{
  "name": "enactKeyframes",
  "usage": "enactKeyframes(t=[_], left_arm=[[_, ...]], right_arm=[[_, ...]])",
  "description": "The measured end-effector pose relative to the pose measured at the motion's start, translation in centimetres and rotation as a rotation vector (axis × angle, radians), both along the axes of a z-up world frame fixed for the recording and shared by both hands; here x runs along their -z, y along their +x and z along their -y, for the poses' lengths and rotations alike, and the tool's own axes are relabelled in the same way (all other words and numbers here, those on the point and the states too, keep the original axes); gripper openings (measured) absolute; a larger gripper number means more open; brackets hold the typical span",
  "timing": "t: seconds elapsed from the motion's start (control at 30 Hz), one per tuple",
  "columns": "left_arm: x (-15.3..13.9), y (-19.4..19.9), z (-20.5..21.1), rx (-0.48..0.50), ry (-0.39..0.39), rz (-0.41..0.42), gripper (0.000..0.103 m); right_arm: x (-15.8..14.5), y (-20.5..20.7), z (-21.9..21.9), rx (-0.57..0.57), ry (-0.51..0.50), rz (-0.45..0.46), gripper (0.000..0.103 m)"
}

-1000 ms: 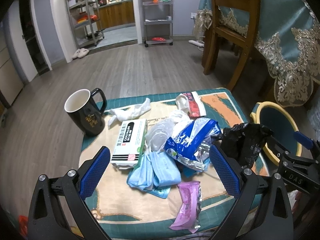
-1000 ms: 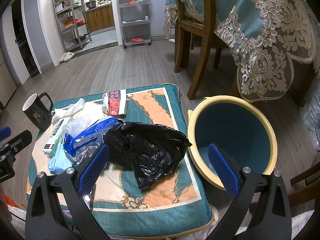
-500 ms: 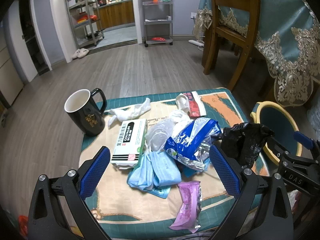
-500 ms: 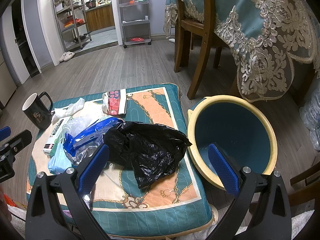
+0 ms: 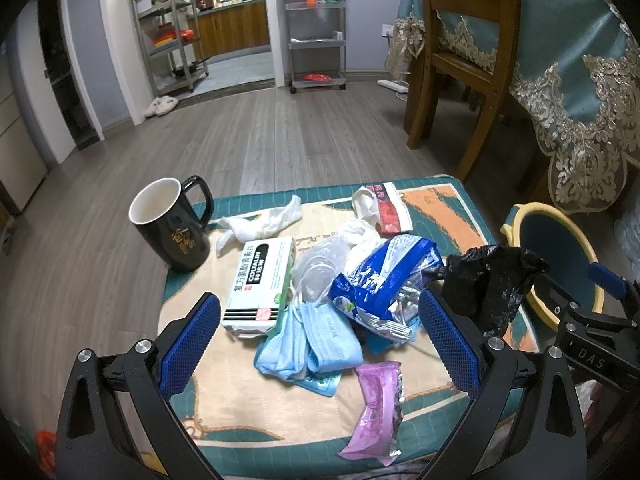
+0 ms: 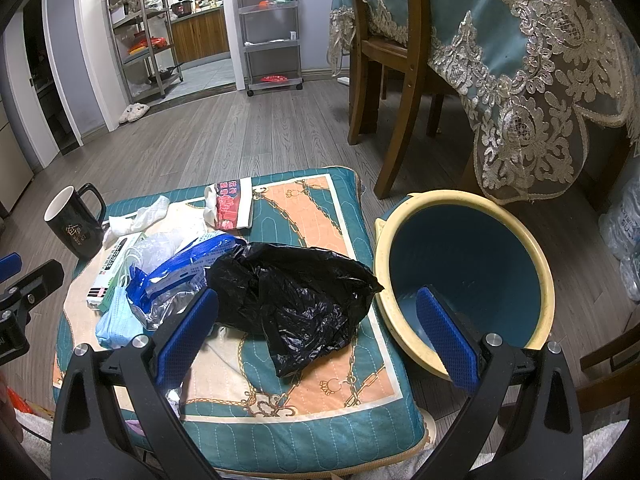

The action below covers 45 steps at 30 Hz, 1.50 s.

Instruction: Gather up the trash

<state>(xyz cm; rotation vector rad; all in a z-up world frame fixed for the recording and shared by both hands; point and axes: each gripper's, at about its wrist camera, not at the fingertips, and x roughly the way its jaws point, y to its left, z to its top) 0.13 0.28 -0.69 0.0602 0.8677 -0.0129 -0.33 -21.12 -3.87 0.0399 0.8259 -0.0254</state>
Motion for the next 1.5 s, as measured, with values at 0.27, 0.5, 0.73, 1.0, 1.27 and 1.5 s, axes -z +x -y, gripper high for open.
enactKeyframes(t=[0.27, 0.5, 0.73, 1.0, 1.27, 1.5], left_arm=[[0.00, 0.00, -0.01, 0.000, -0.001, -0.001, 0.098], [0.02, -0.04, -0.06, 0.001, -0.002, -0.001, 0.098], [-0.01, -0.08, -0.11, 0.001, -0.003, -0.001, 0.098], [0.04, 0.00, -0.05, 0.001, 0.001, -0.003, 0.098], [0.05, 0.00, -0.06, 0.000, 0.002, -0.003, 0.098], [0.06, 0.10, -0.40, -0.008, 0.011, 0.010, 0.098]], right_arm=[[0.02, 0.02, -0.01, 0.001, 0.000, -0.001, 0.097], [0.06, 0.04, 0.00, 0.001, 0.000, -0.002, 0.097], [0.09, 0.06, 0.02, 0.001, 0.001, -0.002, 0.097], [0.06, 0.07, 0.08, 0.001, 0.001, -0.002, 0.097], [0.09, 0.06, 0.09, 0.002, 0.001, -0.003, 0.097], [0.10, 0.05, 0.12, 0.004, -0.004, -0.008, 0.097]])
